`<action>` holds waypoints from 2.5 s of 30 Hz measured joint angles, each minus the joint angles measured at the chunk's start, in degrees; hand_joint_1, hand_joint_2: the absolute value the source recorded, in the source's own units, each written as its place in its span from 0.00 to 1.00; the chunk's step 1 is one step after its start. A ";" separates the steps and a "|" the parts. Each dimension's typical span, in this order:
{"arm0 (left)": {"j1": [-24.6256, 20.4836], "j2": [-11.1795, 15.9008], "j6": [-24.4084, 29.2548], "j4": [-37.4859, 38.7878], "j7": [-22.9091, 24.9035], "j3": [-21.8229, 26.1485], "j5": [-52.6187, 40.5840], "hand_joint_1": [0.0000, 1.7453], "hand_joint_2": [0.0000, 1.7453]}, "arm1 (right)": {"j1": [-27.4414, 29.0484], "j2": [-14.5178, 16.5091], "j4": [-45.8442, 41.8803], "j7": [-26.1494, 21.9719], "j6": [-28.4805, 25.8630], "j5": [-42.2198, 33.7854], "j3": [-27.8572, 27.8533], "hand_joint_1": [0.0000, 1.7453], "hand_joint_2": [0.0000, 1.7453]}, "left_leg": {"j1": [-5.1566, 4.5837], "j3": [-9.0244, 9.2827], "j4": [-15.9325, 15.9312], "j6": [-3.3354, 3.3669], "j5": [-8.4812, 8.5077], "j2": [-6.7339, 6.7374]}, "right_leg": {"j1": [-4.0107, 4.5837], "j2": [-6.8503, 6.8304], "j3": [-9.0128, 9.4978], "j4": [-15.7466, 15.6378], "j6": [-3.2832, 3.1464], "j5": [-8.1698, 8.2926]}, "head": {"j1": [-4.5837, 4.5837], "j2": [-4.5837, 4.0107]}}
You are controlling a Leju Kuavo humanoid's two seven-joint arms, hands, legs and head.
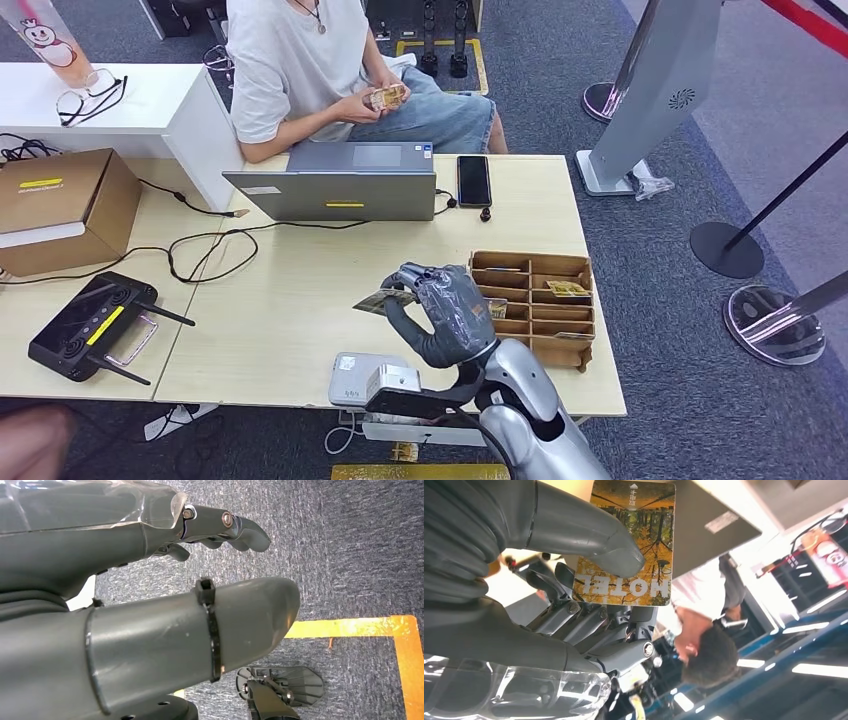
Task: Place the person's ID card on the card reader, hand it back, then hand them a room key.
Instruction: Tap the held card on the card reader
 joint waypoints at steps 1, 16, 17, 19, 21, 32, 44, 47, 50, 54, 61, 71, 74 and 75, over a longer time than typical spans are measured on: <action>0.00 0.00 0.03 0.00 0.01 0.01 0.00 0.00 0.00 | -0.17 0.00 0.33 -0.19 0.63 -0.81 0.10 1.00 1.00 | 0.00 0.00 0.00 0.00 0.00 0.00 | 0.00 0.00 0.00 0.00 0.00 0.00 | 0.00 0.00; 0.00 0.02 0.06 0.00 -0.02 0.04 -0.02 0.00 0.00 | -1.56 0.01 3.83 -1.09 6.52 -8.21 0.80 1.00 1.00 | 0.00 0.00 0.00 0.00 0.00 0.00 | 0.00 0.00 0.00 0.00 0.00 0.00 | 0.01 0.00; 0.01 0.02 0.06 0.00 -0.02 0.04 -0.02 0.00 0.00 | -1.58 0.01 3.95 -1.09 6.52 -8.21 0.82 1.00 1.00 | 0.00 0.00 0.00 0.00 0.00 0.00 | 0.00 0.00 0.00 0.00 0.00 0.00 | 0.01 0.00; 0.01 0.02 0.06 0.00 -0.02 0.04 -0.02 0.00 0.00 | -1.62 0.01 4.14 -1.09 6.53 -8.24 0.83 1.00 1.00 | 0.00 0.00 0.00 0.00 0.00 0.00 | 0.00 0.00 0.00 0.00 0.00 0.00 | 0.01 0.00; 0.01 0.02 0.06 0.00 -0.02 0.04 -0.05 0.00 0.00 | -1.68 0.01 4.31 -1.09 6.79 -8.69 0.84 1.00 1.00 | 0.00 0.00 0.00 0.00 0.00 0.00 | 0.00 0.00 0.00 0.00 0.00 0.00 | 0.01 0.00; 1.39 0.27 -0.69 0.00 -7.79 0.04 -0.52 0.00 0.00 | -0.43 -0.38 5.17 -2.02 9.42 -15.48 0.80 1.00 1.00 | 0.00 0.00 0.00 0.00 -0.01 0.00 | 0.00 0.02 -0.01 0.00 0.00 0.00 | 0.01 0.00; 2.13 0.30 -0.44 0.01 -8.00 0.04 -0.78 0.00 0.00 | -0.20 -0.43 6.18 -2.66 14.24 -21.93 0.79 1.00 1.00 | 0.00 0.00 0.00 0.00 0.00 0.00 | 0.00 0.01 0.00 0.00 0.00 0.00 | 0.01 0.00; 2.20 0.30 -0.44 0.01 -8.00 0.04 -0.96 0.00 0.00 | -0.20 -0.43 6.63 -2.32 15.38 -23.31 0.79 1.00 1.00 | 0.00 0.00 0.00 0.00 0.00 0.00 | 0.00 0.01 0.00 0.00 0.00 0.00 | 0.01 0.00; 2.27 0.30 -0.44 0.01 -7.99 0.04 -1.02 0.00 0.00 | -0.22 -0.43 7.11 -1.91 15.84 -23.70 0.79 1.00 1.00 | 0.00 0.00 0.00 0.00 0.00 0.00 | 0.00 0.01 0.00 0.00 0.00 0.00 | 0.01 0.00; 2.28 0.30 -0.44 0.01 -7.99 0.04 -1.04 0.00 0.00 | -0.25 -0.43 7.51 -1.74 15.88 -23.81 0.79 1.00 1.00 | 0.00 -0.01 0.00 0.00 0.00 0.00 | 0.00 0.01 0.00 0.00 0.00 0.00 | 0.01 0.00; 2.28 0.30 -0.44 0.01 -7.99 0.04 -1.04 0.00 0.00 | -0.26 -0.43 7.65 -1.74 15.88 -24.00 0.79 1.00 1.00 | 0.00 0.00 0.00 0.00 0.00 0.00 | 0.00 0.01 0.00 0.00 0.00 0.00 | 0.01 0.00; 2.41 0.29 -0.44 0.01 -8.16 0.04 -1.31 0.00 0.00 | -0.49 -0.43 8.51 -0.59 16.59 -24.79 0.79 1.00 1.00 | 0.00 -0.01 0.00 0.00 0.00 0.00 | 0.00 0.01 0.00 0.00 0.00 0.00 | 0.01 0.00; 2.75 0.25 -0.38 0.01 -8.45 0.04 -1.51 0.00 0.00 | -0.50 -0.42 9.20 -0.15 16.84 -25.43 0.79 1.00 1.00 | 0.00 -0.01 0.00 0.00 0.00 0.00 | 0.00 0.01 0.00 0.00 0.00 0.00 | 0.01 0.00; 2.86 0.19 -0.27 0.00 -8.48 0.04 -1.54 0.00 0.00 | -0.53 -0.42 9.49 -0.04 16.89 -25.60 0.79 1.00 1.00 | 0.00 -0.01 0.00 0.00 0.00 0.00 | 0.00 0.00 0.00 0.00 0.00 0.00 | 0.01 0.00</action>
